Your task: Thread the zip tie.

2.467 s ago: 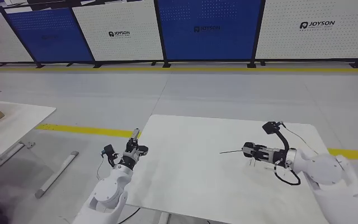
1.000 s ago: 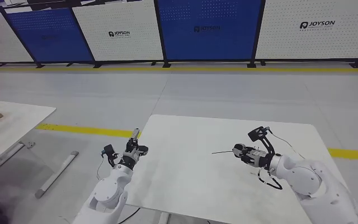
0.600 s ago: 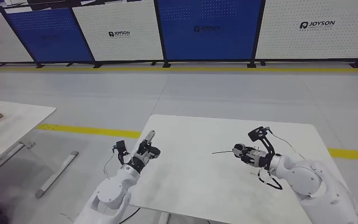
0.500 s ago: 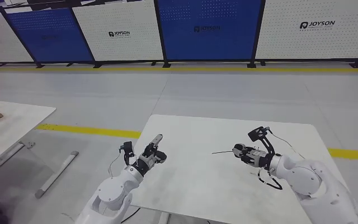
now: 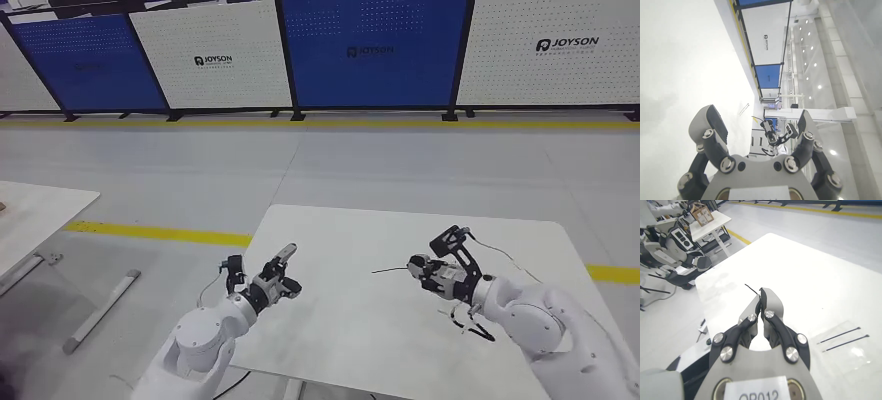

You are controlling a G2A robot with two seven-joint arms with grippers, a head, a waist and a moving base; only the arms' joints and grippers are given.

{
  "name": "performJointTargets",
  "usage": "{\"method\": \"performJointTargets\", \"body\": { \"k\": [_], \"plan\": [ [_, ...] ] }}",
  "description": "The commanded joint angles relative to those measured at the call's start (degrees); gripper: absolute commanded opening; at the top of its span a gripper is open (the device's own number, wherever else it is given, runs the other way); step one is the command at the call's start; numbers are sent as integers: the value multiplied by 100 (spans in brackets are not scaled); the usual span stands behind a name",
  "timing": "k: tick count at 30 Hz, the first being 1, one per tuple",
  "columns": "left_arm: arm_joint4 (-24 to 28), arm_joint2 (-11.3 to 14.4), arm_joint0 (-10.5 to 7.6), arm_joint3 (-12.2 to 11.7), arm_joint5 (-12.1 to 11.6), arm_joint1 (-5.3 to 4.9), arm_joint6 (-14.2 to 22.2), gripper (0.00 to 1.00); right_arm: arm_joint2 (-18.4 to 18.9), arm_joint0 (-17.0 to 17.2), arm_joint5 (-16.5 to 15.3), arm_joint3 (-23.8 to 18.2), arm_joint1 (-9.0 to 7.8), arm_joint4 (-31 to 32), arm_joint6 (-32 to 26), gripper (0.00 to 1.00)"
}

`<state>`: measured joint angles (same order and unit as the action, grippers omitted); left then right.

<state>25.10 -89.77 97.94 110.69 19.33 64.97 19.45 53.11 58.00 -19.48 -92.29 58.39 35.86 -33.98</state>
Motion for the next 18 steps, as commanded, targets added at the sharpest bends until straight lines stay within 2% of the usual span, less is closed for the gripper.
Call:
{"method": "performJointTargets", "body": {
  "k": [1, 4, 7, 9, 18],
  "plan": [
    [480, 16, -25, -121, 15, -14, 295, 100, -152, -63, 0, -101, -67, 508, 106, 0],
    [860, 96, -112, -201, 15, -77, 465, 100, -420, -190, 0, -297, -169, 1148, 249, 0],
    [1165, 279, -201, -236, 15, -163, 355, 100, -649, -298, 0, -448, -263, 1573, 541, 0],
    [1311, 380, -308, -282, 15, -228, 145, 100, -745, -342, 0, -424, -305, 1452, 657, 0],
    [1311, 380, -308, -282, 15, -228, 145, 100, -745, -342, 0, -424, -305, 1452, 657, 0]
  ]
}}
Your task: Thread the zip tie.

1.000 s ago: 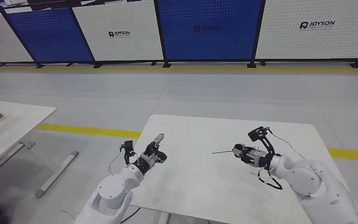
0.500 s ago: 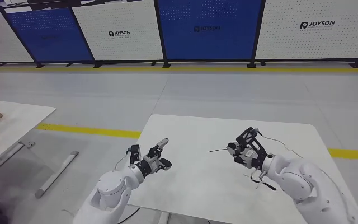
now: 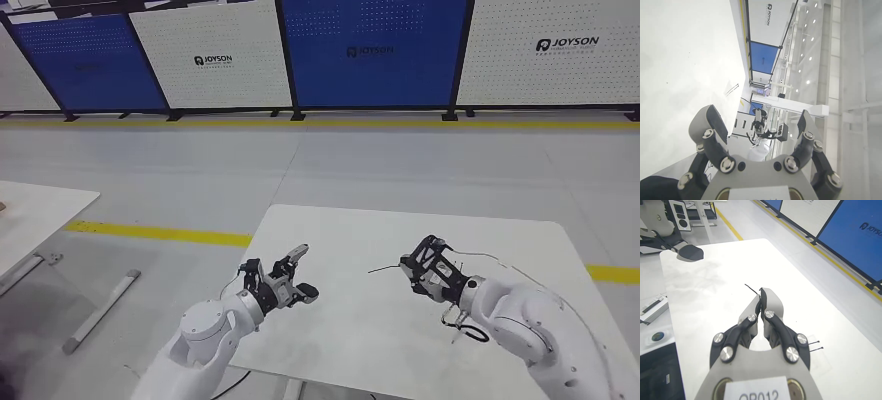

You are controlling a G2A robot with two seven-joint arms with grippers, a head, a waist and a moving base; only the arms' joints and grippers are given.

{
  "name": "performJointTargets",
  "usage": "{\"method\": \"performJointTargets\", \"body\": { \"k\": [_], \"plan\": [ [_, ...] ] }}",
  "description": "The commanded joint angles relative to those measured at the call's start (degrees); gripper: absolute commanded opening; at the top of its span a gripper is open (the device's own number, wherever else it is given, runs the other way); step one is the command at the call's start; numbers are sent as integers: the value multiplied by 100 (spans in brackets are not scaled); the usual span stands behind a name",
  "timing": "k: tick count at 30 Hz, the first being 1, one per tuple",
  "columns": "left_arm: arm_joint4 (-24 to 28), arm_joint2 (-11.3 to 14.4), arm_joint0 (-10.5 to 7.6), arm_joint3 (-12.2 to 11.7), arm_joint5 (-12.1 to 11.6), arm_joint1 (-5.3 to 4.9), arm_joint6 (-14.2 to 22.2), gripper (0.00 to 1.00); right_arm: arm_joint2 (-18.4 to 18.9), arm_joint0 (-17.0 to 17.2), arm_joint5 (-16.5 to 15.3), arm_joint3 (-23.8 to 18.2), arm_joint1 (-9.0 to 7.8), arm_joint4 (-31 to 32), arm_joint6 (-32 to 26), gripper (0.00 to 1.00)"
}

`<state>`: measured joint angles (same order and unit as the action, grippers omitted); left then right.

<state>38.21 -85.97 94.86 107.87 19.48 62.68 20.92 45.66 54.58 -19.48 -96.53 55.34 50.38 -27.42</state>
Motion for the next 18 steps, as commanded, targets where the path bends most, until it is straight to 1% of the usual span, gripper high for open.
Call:
{"method": "performJointTargets", "body": {
  "k": [1, 3, 5, 7, 8, 9, 11, 12, 13, 15, 16, 17, 18],
  "plan": [
    [0, 0, 0, 0, 0, 0, -1, 100, 0, 0, 0, 0, 0, 0, 0, 0],
    [-27, 35, -3, -27, -1, 2, -19, 100, -5, 22, 0, -2, 2, 69, 31, 0],
    [-61, 98, -19, -77, 0, -13, 92, 100, -109, -68, 0, -129, 4, 545, -97, 0],
    [50, 153, -69, -89, 0, -29, 65, 100, -302, -191, 0, -304, 8, 1060, -172, 0],
    [129, 216, -95, -91, 0, -42, 127, 100, -398, -248, 0, -371, 12, 1225, -186, 0],
    [267, 302, -158, -150, 0, -67, 239, 100, -521, -323, 0, -425, 16, 1337, -168, 0],
    [485, 404, -297, -205, 0, -97, 125, 100, -720, -478, 0, -508, 20, 1555, -179, 0],
    [531, 526, -375, -191, 0, -119, 50, 100, -886, -594, 0, -576, 21, 1706, -166, 0],
    [659, 635, -421, -212, 0, -134, 73, 100, -1011, -686, 0, -608, 21, 1824, -159, 0],
    [953, 839, -563, -345, 0, -178, 74, 100, -1249, -863, 0, -633, 22, 1955, -111, 0],
    [1026, 956, -688, -435, 0, -211, -103, 100, -1355, -964, 0, -566, 22, 1915, -65, 0],
    [1115, 1052, -775, -505, 0, -230, -310, 100, -1391, -1013, 0, -526, 22, 1886, -48, 0],
    [1175, 1115, -833, -523, 0, -244, -408, 100, -1391, -1013, 0, -526, 22, 1886, -48, 0]
  ]
}}
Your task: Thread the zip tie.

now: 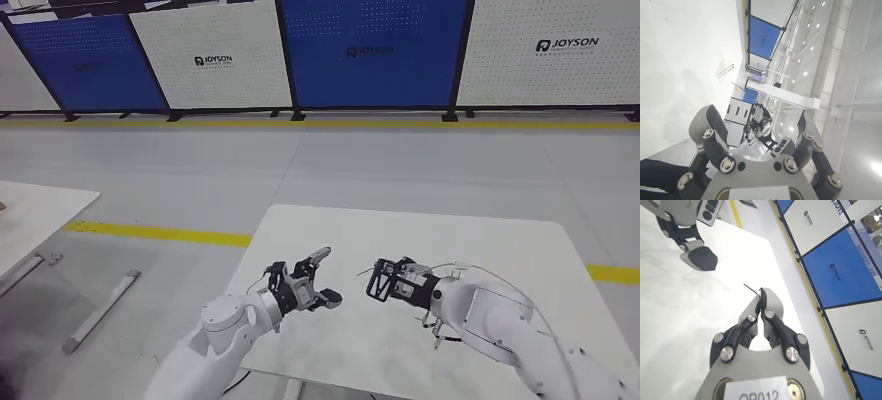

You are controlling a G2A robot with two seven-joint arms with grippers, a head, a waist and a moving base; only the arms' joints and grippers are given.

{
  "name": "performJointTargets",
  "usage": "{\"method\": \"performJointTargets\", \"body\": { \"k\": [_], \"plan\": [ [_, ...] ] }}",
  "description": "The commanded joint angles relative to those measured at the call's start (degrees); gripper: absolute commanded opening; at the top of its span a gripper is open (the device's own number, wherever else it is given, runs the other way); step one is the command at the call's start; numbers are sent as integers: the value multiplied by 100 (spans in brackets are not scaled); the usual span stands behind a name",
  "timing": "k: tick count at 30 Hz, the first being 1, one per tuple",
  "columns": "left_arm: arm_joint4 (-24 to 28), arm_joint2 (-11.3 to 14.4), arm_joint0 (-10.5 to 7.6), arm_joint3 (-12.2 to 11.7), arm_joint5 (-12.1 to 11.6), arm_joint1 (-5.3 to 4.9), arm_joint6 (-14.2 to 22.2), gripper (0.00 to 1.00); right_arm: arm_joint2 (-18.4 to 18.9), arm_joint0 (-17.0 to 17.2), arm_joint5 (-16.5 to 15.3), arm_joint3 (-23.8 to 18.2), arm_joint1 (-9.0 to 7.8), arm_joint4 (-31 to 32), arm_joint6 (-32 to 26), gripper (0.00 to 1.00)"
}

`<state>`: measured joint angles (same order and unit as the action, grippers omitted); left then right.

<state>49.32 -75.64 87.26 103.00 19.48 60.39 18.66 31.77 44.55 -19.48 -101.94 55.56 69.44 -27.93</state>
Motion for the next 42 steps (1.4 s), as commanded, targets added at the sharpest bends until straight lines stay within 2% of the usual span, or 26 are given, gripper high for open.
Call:
{"method": "performJointTargets", "body": {
  "k": [1, 7, 11, 14, 18, 26, 28, 31, 32, 34, 36, 42],
  "plan": [
    [64, 82, -73, -36, 0, -15, -183, 100, -1, -9, 0, 16, 0, -19, 3, 0],
    [64, 82, -73, -36, 0, -15, -183, 100, -1, -9, 0, 16, 0, -19, 3, 0],
    [536, 199, -120, -189, 0, 3, -316, 100, -1, -9, 0, 16, 0, -19, 3, 0],
    [981, 502, -324, -364, 0, -5, -679, 100, -1, -9, 0, 16, 0, -19, 3, 0],
    [1587, 1146, -801, -781, 0, -93, -1151, 100, -1, -9, 0, 16, 0, -19, 3, 0],
    [1587, 1146, -801, -781, 0, -93, -1151, 100, -1, -9, 0, 16, 0, -19, 3, 0],
    [1726, 1118, -773, -710, -95, -81, -1085, 100, 4, 31, 0, 25, 3, 18, 42, 0],
    [1957, 1008, -739, -562, 0, -88, -946, 100, -149, 24, 0, -15, 7, 192, 240, 0],
    [1982, 1039, -688, -489, 0, -98, -944, 100, -238, -26, 0, 6, 0, 232, 340, 0],
    [2001, 1148, -623, -464, 0, -133, -1167, 100, -335, -126, 0, 51, -16, 300, 439, 0],
    [2174, 1303, -635, -387, 0, -191, -1308, 100, -378, -167, 0, 48, -34, 298, 775, 0],
    [2174, 1303, -635, -387, 0, -191, -1308, 100, -390, -167, 0, 76, -46, 287, 883, 0]
  ]
}}
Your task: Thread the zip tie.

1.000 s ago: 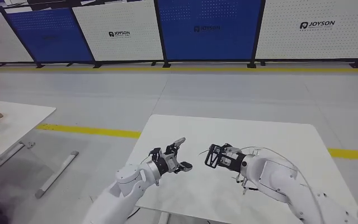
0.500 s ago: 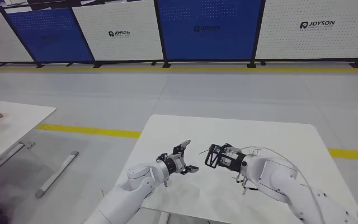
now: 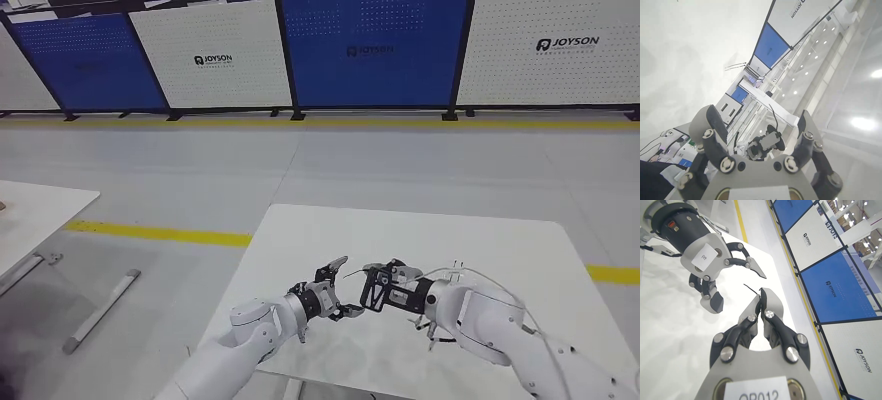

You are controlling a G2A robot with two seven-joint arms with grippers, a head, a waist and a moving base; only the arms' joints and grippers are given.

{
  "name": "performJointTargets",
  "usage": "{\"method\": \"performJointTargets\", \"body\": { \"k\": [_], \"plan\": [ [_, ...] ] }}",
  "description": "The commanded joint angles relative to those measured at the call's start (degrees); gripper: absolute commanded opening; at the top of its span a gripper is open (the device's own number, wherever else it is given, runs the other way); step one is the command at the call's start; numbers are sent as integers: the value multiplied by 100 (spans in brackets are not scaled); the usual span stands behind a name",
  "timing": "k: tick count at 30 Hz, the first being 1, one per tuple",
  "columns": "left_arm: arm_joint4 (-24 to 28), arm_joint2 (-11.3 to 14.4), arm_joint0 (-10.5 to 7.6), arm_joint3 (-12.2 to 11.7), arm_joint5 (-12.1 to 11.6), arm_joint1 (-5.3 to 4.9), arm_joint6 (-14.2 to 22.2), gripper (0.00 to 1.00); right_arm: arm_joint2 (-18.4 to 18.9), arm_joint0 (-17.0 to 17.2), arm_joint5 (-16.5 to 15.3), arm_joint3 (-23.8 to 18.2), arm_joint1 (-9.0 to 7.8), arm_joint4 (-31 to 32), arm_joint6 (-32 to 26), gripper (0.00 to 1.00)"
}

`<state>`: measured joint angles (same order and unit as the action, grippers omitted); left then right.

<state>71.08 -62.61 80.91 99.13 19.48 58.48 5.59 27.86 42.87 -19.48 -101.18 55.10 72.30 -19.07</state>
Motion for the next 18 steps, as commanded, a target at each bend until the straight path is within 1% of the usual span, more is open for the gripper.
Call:
{"method": "performJointTargets", "body": {
  "k": [1, 4, 6, 8, 10, 18],
  "plan": [
    [-1, 0, 0, 0, 0, 0, 0, 100, 1, 0, 0, -1, 0, 1, -3, 0],
    [54, 2, 12, 12, -87, 19, 36, 100, 1, 0, 0, -1, 0, 1, -3, 0],
    [83, -20, 12, 8, -130, 28, -12, 100, 1, 0, 0, -1, 0, 1, -3, 0],
    [278, -63, 30, -11, -179, 45, -30, 100, 1, 0, 0, -1, 0, 1, -3, 0],
    [482, -117, 43, -32, -222, 61, -139, 100, 1, 0, 0, -1, 0, 1, -3, 0],
    [501, -107, 44, -25, -232, 69, -133, 100, 1, 0, 0, -1, 0, 1, -3, 0]
  ]
}}
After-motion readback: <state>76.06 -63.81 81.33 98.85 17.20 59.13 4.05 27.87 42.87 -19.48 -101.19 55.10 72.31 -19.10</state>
